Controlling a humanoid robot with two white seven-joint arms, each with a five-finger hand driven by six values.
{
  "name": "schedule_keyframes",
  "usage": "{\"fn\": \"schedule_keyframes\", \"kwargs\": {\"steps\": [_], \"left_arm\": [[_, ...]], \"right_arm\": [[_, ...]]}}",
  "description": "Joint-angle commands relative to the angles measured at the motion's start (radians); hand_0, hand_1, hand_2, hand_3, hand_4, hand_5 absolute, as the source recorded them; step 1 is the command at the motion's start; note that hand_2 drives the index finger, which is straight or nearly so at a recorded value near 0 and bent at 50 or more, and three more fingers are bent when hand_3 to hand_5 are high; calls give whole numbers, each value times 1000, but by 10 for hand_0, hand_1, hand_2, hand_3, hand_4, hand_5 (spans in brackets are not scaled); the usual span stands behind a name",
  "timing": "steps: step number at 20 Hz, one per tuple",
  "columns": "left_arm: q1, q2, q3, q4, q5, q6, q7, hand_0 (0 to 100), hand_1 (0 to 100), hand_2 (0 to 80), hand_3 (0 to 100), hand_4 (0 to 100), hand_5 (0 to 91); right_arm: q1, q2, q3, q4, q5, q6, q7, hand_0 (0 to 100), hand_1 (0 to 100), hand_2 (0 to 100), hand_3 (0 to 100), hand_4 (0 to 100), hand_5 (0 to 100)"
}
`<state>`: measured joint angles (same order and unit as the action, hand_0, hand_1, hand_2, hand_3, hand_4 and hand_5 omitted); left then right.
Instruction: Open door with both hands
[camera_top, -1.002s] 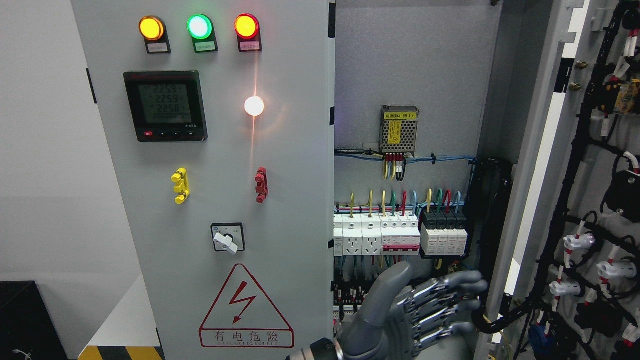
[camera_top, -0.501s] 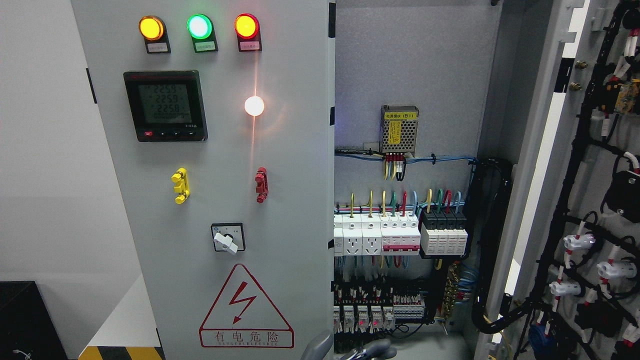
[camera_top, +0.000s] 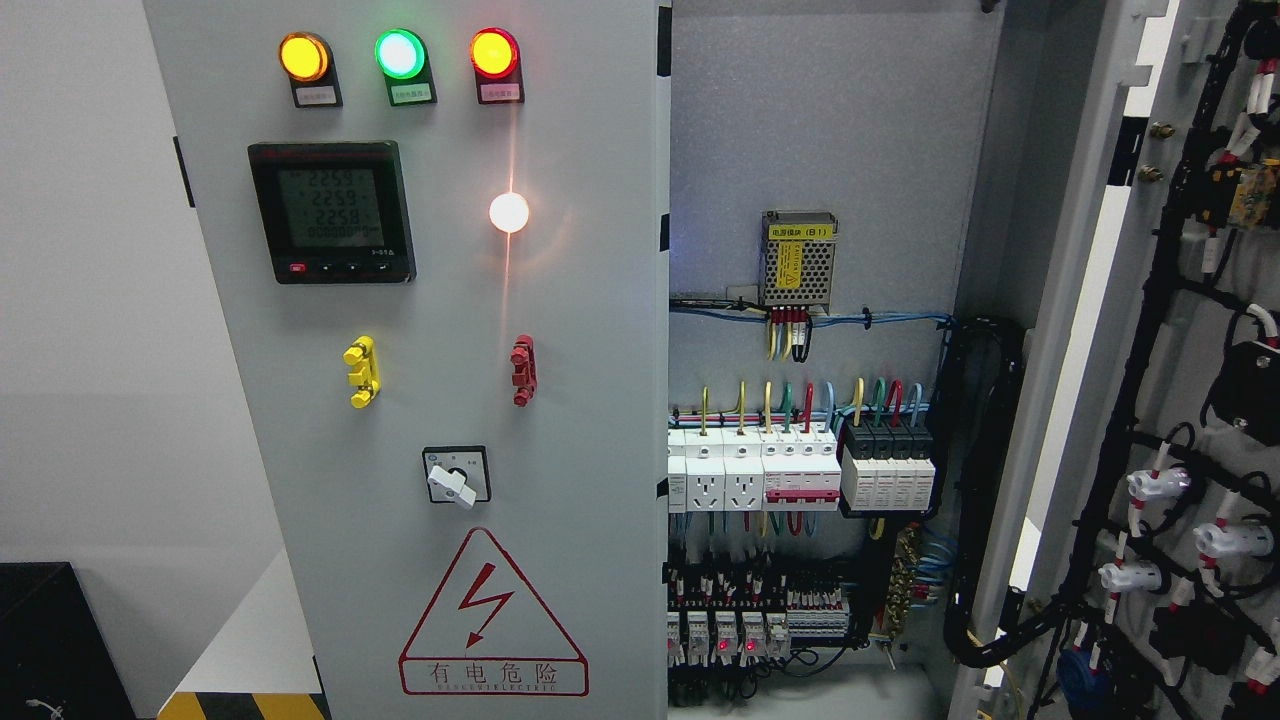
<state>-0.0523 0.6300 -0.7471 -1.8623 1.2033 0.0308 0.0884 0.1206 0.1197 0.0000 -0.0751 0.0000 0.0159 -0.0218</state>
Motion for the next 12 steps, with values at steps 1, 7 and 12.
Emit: {"fn": "schedule_keyframes", "kwargs": {"steps": [1,7,12], "left_arm": [[138,28,95,173,-2,-25,-2,0,0,0,0,0,0],[195,22,100,276,-11,-25,-3,0,0,0,0,0,0],[218,-29,103,412,-13,-25,-6,0,0,0,0,0,0]], "right_arm": [[-1,0,-3,0,25,1,0,191,0,0,0,0,0],[1,0,-3,0,25,-1,-1,191,0,0,0,0,0],[-1,0,-3,0,25,-1,0,191,0,0,0,0,0]]}}
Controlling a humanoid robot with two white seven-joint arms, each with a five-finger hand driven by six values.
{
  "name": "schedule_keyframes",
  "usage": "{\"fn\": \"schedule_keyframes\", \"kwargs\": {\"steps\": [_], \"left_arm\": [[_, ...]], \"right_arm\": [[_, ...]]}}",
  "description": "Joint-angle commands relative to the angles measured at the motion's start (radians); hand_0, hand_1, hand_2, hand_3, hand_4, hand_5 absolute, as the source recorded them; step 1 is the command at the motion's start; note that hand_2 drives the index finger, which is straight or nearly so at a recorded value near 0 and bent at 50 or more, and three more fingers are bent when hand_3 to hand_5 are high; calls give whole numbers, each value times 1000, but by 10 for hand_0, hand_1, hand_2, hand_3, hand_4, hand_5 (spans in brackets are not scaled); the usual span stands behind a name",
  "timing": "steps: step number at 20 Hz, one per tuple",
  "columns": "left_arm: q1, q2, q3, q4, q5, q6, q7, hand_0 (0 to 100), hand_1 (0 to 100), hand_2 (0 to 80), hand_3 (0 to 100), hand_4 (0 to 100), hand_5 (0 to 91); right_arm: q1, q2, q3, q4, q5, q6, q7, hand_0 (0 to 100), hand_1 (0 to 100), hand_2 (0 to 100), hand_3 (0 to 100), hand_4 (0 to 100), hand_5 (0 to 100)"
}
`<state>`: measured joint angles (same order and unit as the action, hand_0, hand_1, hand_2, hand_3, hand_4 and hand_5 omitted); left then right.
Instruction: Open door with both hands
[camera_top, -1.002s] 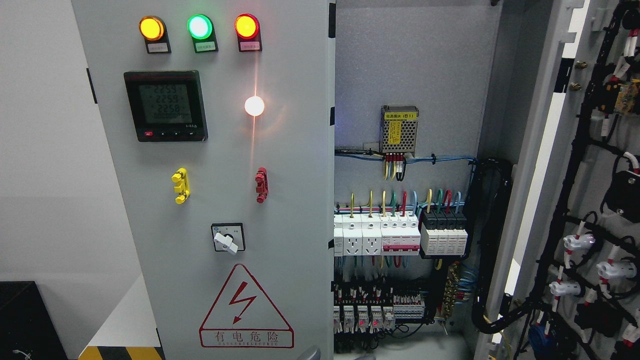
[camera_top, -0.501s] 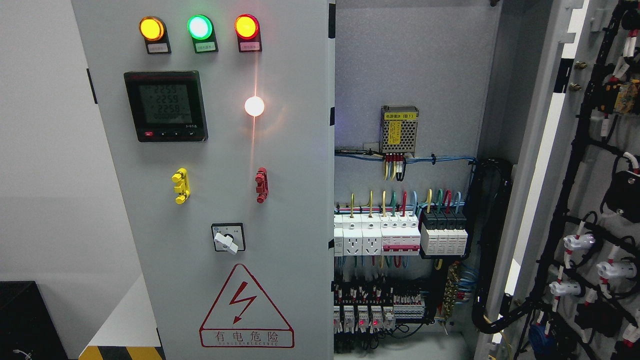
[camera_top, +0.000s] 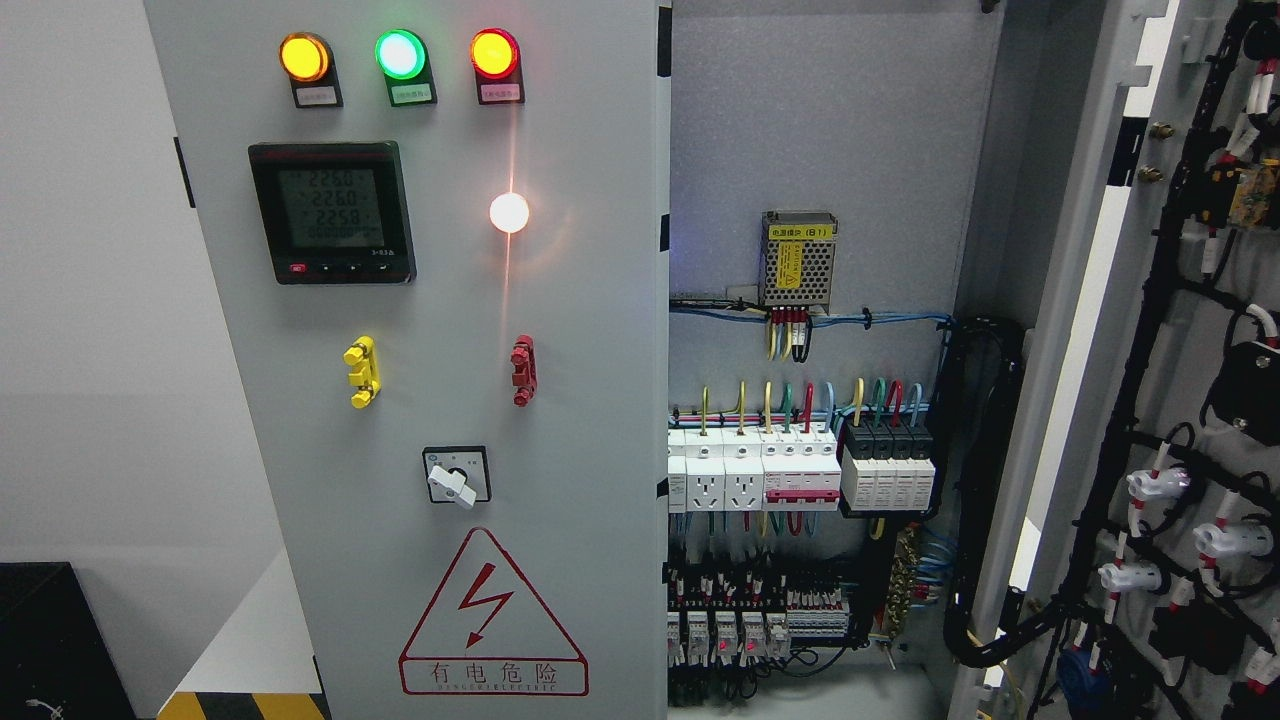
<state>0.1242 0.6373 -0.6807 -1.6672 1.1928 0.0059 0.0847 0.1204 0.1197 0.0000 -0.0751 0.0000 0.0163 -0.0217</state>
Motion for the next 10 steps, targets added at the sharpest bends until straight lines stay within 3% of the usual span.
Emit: {"fn": "schedule_keyframes", "kwargs": {"steps": [1,10], "left_arm": [[42,-45,36,249,-2,0,-5,0,0,0,0,0,0],[40,-119,36,478,-21,0,-60,0,0,0,0,0,0]], "right_arm": [[-1,0,-3,0,25,-1,0,191,0,0,0,0,0],[-1,0,-3,0,25,1,0,191,0,0,0,0,0]]}}
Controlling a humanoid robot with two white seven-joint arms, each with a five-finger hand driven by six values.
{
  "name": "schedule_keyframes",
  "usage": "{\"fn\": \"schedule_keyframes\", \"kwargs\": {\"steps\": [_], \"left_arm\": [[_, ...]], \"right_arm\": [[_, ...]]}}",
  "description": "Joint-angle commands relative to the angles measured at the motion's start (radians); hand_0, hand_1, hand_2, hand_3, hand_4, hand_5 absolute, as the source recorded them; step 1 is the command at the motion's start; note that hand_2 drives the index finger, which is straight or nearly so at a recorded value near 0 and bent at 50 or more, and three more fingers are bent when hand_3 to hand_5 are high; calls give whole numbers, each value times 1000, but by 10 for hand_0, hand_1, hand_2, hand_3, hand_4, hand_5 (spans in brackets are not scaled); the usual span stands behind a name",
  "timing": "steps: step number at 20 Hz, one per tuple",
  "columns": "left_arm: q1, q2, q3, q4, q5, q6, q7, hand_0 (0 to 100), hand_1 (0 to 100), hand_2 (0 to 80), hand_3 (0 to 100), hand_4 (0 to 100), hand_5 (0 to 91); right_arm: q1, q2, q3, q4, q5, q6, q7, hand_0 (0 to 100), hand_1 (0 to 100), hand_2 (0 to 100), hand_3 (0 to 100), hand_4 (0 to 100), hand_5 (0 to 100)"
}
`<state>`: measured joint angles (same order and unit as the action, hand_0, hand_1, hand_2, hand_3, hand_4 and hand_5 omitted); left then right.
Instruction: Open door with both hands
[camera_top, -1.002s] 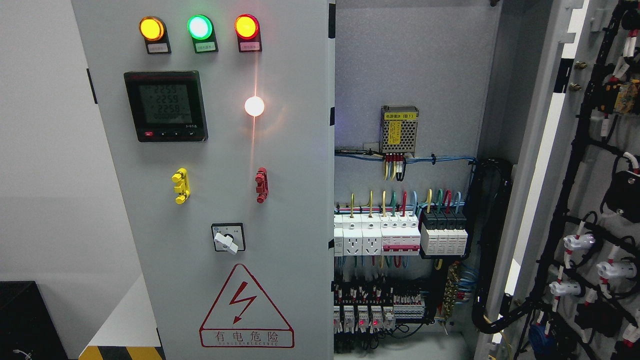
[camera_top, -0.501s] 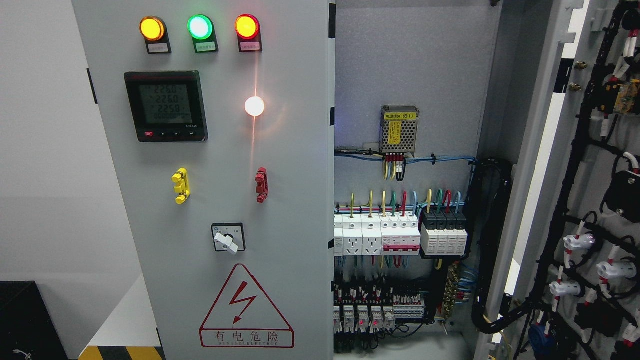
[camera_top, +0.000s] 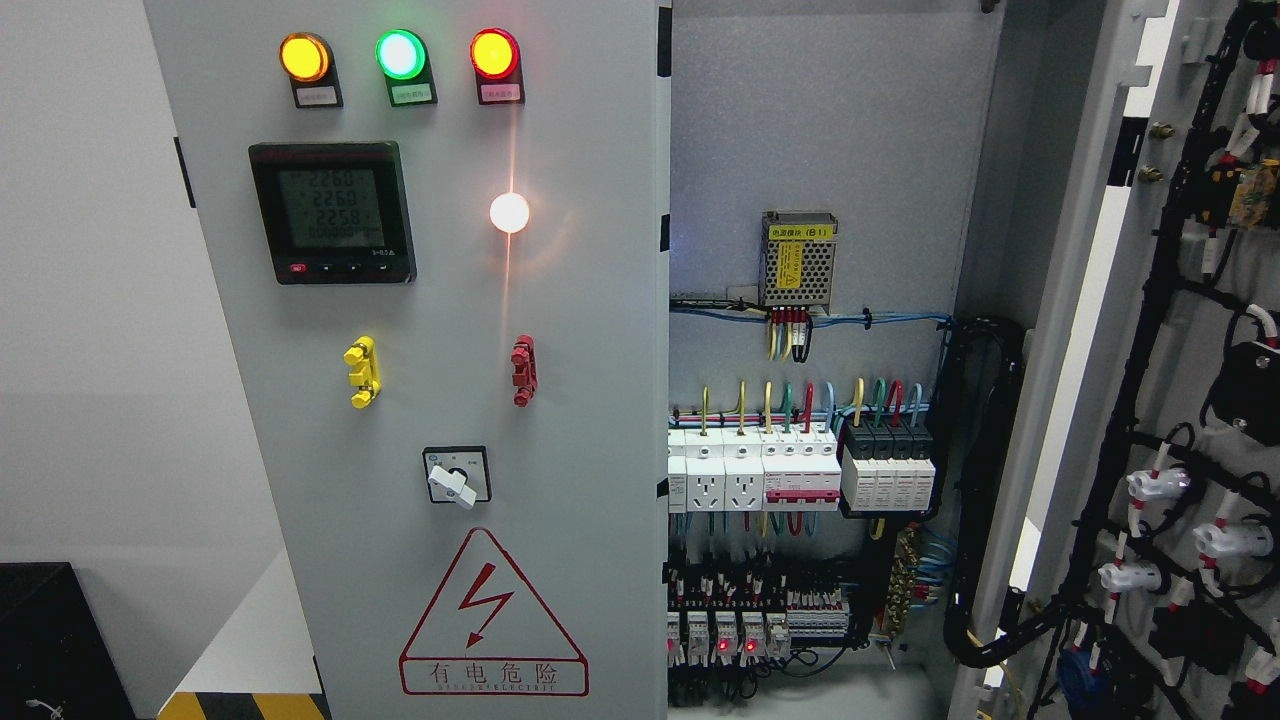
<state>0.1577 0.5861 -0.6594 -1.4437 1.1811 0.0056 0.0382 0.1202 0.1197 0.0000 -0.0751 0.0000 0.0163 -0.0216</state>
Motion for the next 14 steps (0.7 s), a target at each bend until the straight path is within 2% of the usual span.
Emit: {"fn": "schedule_keyframes", "kwargs": {"steps": [1,7,14], "left_arm": [[6,-77,15,288,-11,1,-17,0,0,0,0,0,0],[5,-164,17,525,-24,1,-17,0,0,0,0,0,0],[5,-290,15,791,-213,1,-18,0,0,0,0,0,0]], "right_arm": [[-1,0,-3,0,25,-1,0,191,0,0,0,0,0],[-1,0,-3,0,25,-1,0,190,0,0,0,0,0],[-1,0,-3,0,25,-1,0,190,0,0,0,0,0]]}}
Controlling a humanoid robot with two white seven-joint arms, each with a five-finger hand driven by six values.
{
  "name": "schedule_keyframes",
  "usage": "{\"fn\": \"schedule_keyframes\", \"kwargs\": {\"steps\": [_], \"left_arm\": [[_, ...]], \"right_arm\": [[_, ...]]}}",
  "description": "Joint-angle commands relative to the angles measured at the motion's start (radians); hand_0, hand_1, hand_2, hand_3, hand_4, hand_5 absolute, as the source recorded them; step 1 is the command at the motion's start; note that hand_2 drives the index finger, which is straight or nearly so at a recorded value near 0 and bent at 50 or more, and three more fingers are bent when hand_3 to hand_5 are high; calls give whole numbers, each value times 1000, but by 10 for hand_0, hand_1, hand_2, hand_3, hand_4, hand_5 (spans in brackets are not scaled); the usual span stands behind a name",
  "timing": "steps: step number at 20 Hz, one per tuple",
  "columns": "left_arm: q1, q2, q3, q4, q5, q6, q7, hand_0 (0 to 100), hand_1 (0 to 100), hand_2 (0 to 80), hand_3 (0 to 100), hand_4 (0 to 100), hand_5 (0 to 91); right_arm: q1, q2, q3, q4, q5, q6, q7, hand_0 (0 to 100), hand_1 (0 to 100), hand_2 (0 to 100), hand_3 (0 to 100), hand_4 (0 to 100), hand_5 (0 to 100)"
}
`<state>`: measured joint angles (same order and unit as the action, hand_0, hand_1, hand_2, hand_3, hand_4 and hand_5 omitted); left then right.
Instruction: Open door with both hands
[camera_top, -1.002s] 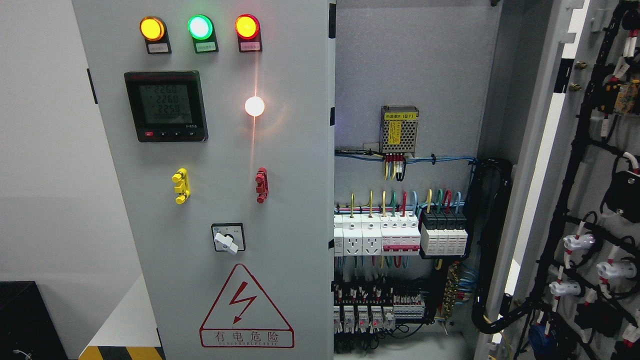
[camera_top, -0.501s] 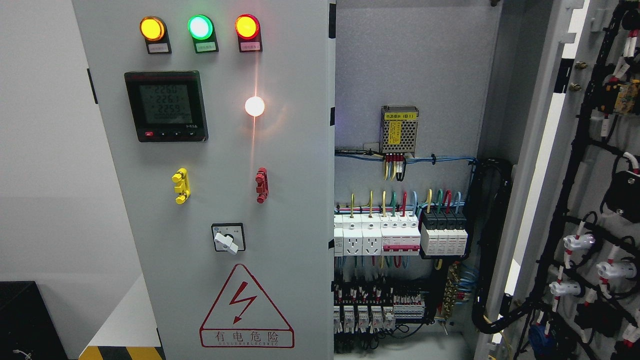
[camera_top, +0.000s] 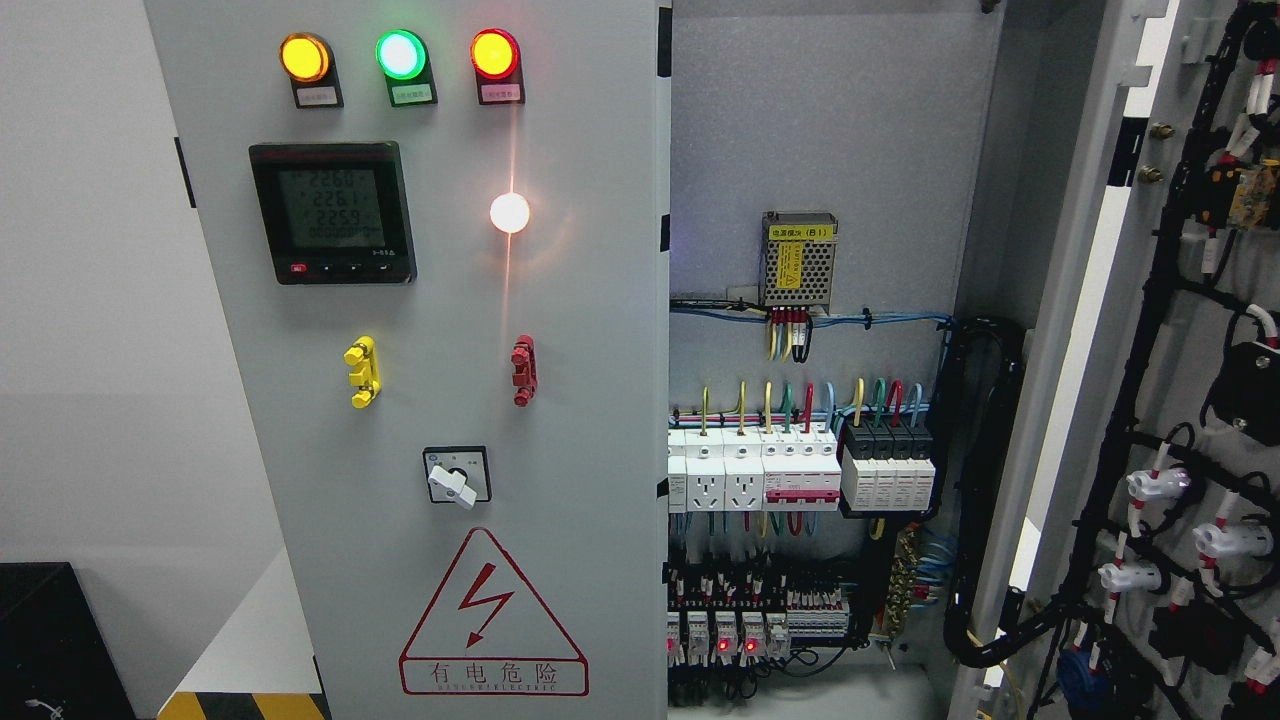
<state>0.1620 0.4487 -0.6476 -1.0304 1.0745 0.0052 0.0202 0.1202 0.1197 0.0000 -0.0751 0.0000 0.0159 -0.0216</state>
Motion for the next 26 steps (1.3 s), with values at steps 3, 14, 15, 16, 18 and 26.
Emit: {"fn": "schedule_keyframes", "kwargs": {"steps": [3,14,15,16,18,26], "left_arm": [[-6,-206,6,490,-149,1,0,0,0,0,0,0,0],[-9,-321,8,742,-375,2,0,0,0,0,0,0,0],[-9,-327,17,753,-380,2,0,0,0,0,0,0,0],[-9,-337,40,760,-380,2,0,0,0,0,0,0,0],[-9,-355,101,773,-381,4,1,0,0,0,0,0,0],[-12,-406,302,834,-697,4,1,0,0,0,0,0,0]], "right_arm": [[-1,0,-3,0,25,1,0,190,0,0,0,0,0],[-1,0,-3,0,25,-1,0,191,0,0,0,0,0],[-1,0,-3,0,25,-1,0,191,0,0,0,0,0],[1,0,-5,0,25,-1,0,191,0,0,0,0,0],[-2,-5,-6,-14,23,-2,0,191,0,0,0,0,0],[159,-31,-3,-526,23,-4,-1,191,0,0,0,0,0]]}}
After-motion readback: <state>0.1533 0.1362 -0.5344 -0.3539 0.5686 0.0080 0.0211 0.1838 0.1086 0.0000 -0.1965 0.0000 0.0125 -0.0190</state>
